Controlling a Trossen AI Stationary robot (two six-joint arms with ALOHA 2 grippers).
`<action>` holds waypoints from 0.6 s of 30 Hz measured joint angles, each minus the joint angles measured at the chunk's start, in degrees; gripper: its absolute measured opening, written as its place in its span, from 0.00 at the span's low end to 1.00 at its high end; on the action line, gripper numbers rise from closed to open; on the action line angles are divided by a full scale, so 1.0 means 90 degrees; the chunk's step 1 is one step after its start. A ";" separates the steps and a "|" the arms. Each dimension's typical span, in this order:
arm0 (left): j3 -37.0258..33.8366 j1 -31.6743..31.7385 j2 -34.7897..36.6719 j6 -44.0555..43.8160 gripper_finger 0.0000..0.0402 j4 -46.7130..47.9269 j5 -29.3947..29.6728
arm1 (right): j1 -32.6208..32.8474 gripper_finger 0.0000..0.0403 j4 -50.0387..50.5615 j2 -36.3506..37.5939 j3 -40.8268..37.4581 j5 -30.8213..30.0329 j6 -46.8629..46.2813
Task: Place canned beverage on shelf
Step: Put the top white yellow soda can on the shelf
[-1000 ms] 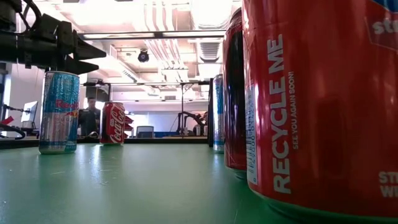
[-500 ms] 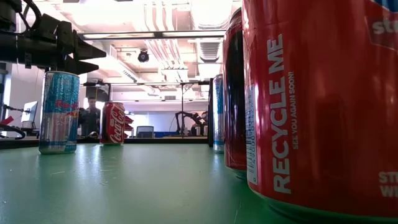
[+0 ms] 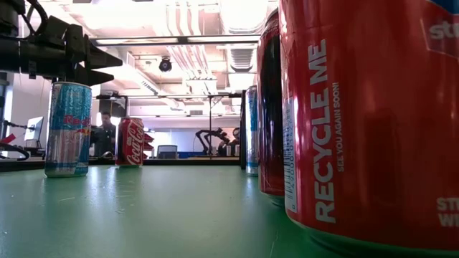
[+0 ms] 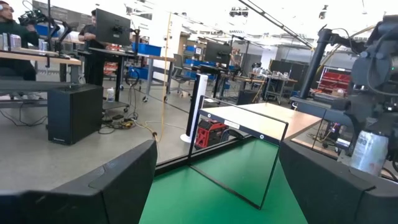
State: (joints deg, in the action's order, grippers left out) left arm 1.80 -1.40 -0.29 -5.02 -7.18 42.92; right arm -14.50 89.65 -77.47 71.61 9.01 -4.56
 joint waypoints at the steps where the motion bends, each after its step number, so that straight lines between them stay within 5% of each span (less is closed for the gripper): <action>1: 0.0002 0.0000 -0.0001 -0.0001 0.81 -0.0001 -0.0001 | 0.0000 0.65 0.0084 -0.0114 0.0146 -0.0095 0.0056; 18: 0.0001 0.0000 -0.0001 0.0000 0.81 0.0000 0.0001 | -0.0002 0.65 0.0149 -0.1428 0.0500 -0.0410 0.1282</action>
State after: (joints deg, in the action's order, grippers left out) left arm 1.81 -1.40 -0.30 -5.02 -7.18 42.93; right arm -14.52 91.00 -90.32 76.10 5.32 6.99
